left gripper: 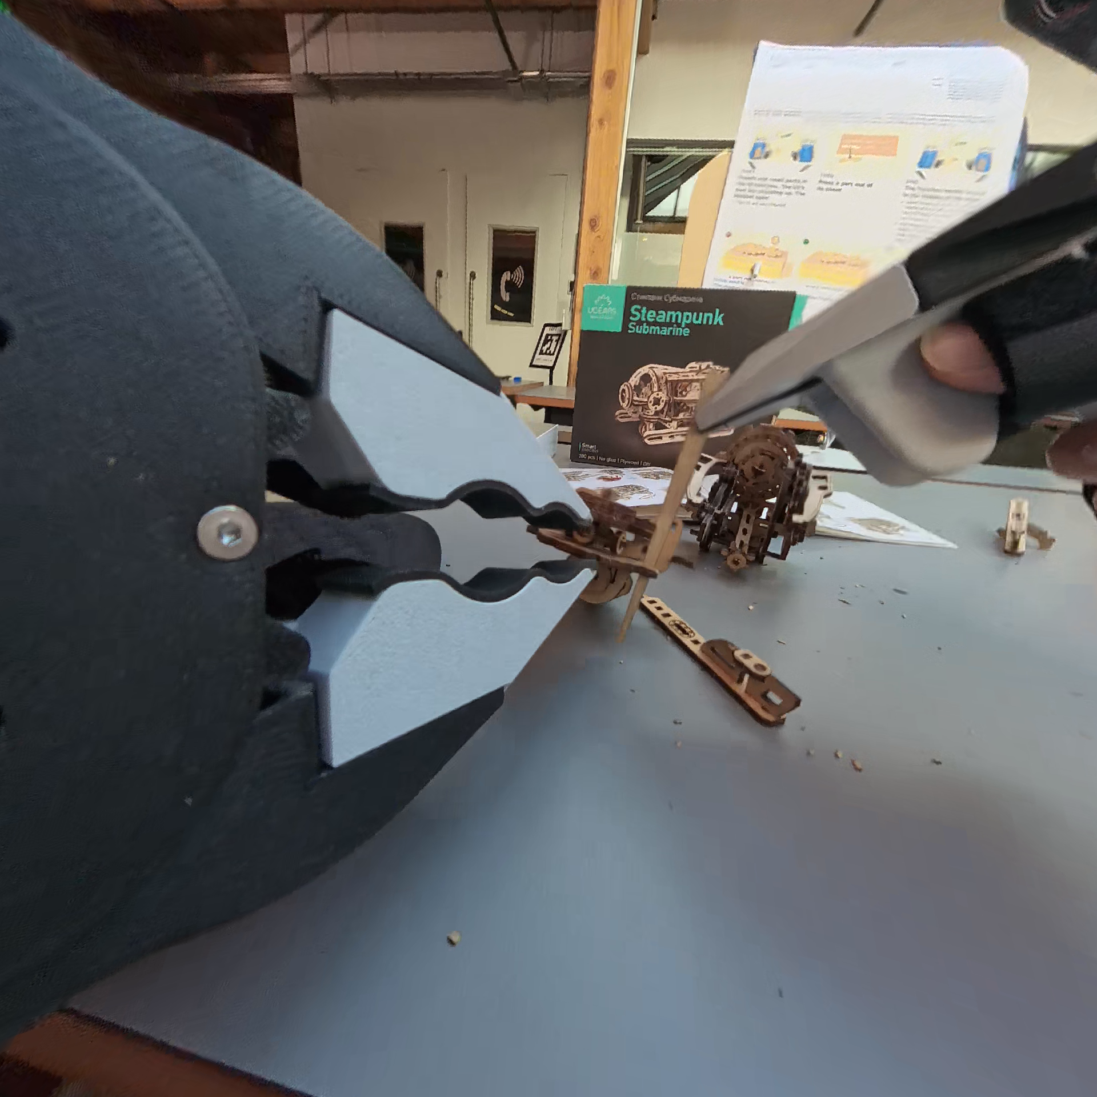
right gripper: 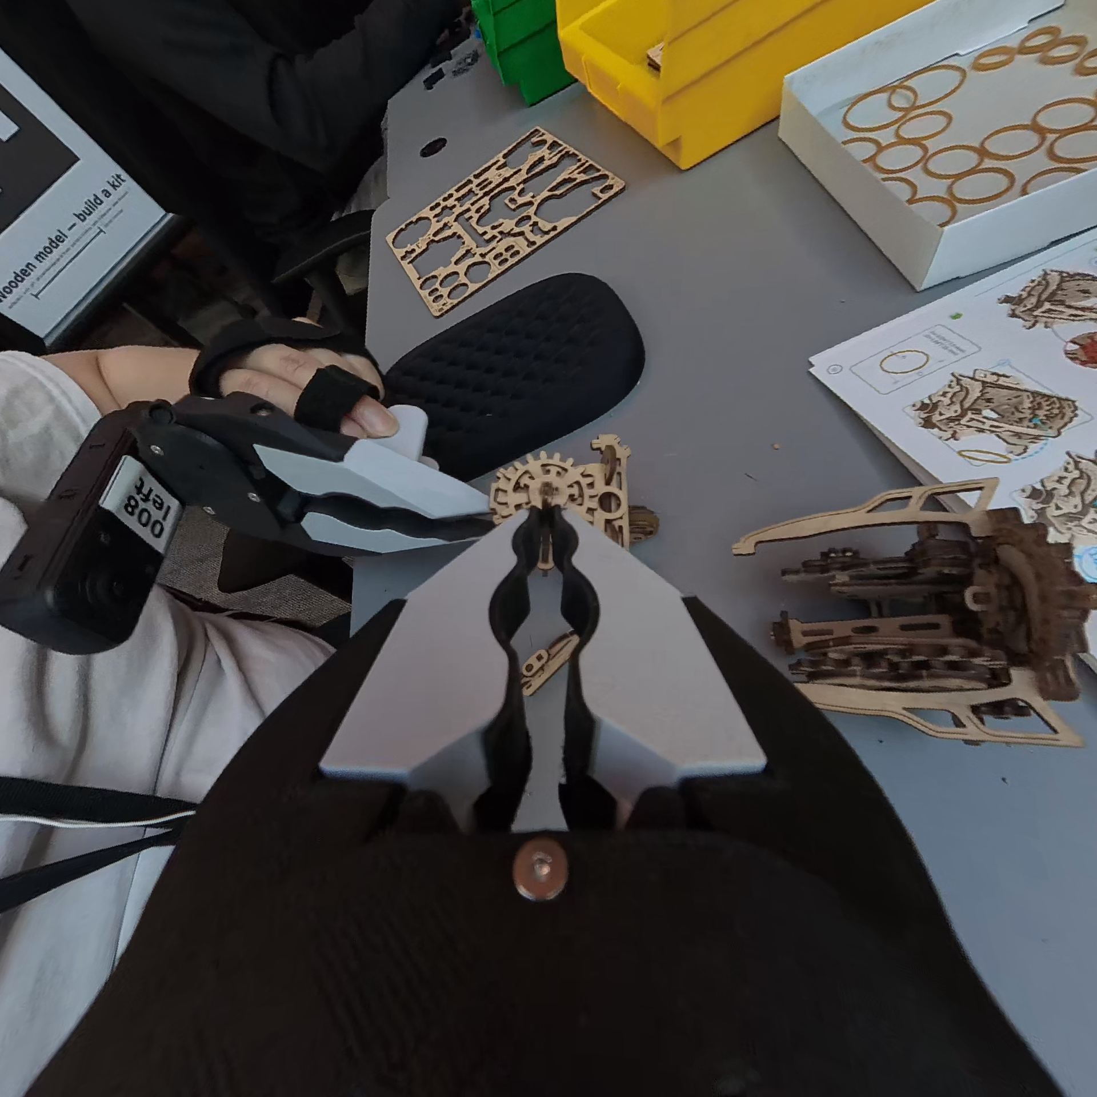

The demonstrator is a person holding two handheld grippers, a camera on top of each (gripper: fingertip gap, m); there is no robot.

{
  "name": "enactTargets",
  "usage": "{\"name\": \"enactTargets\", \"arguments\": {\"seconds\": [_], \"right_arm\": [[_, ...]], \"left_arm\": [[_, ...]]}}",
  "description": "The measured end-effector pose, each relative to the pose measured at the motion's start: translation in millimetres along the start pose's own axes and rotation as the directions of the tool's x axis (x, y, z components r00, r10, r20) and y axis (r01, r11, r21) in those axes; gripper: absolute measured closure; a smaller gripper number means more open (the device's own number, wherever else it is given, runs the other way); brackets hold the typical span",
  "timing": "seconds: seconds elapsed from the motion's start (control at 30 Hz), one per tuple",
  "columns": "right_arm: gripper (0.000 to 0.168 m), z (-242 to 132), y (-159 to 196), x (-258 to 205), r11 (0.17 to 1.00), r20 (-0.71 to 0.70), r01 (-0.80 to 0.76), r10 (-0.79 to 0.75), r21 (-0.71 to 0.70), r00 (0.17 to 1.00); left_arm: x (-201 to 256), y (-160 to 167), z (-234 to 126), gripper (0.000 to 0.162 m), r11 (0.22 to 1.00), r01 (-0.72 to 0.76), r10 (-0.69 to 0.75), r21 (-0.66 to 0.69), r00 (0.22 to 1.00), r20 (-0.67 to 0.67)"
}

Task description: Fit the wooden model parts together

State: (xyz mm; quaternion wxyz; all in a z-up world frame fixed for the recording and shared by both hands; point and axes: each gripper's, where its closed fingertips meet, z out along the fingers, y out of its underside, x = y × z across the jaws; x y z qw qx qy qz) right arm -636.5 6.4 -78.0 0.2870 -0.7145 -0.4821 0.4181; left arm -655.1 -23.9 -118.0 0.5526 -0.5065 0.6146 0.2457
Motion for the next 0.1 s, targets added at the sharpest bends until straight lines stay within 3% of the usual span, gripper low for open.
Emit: {"name": "enactTargets", "arguments": {"seconds": [0.1], "right_arm": [[0.167, 0, 5, -2, 0.999, -0.022, 0.032, -0.032, -0.016, 0.999]], "left_arm": [[-10, -1, -14, 0.146, 0.971, 0.237, -0.237, 0.02, 0.971, 0.027]]}}
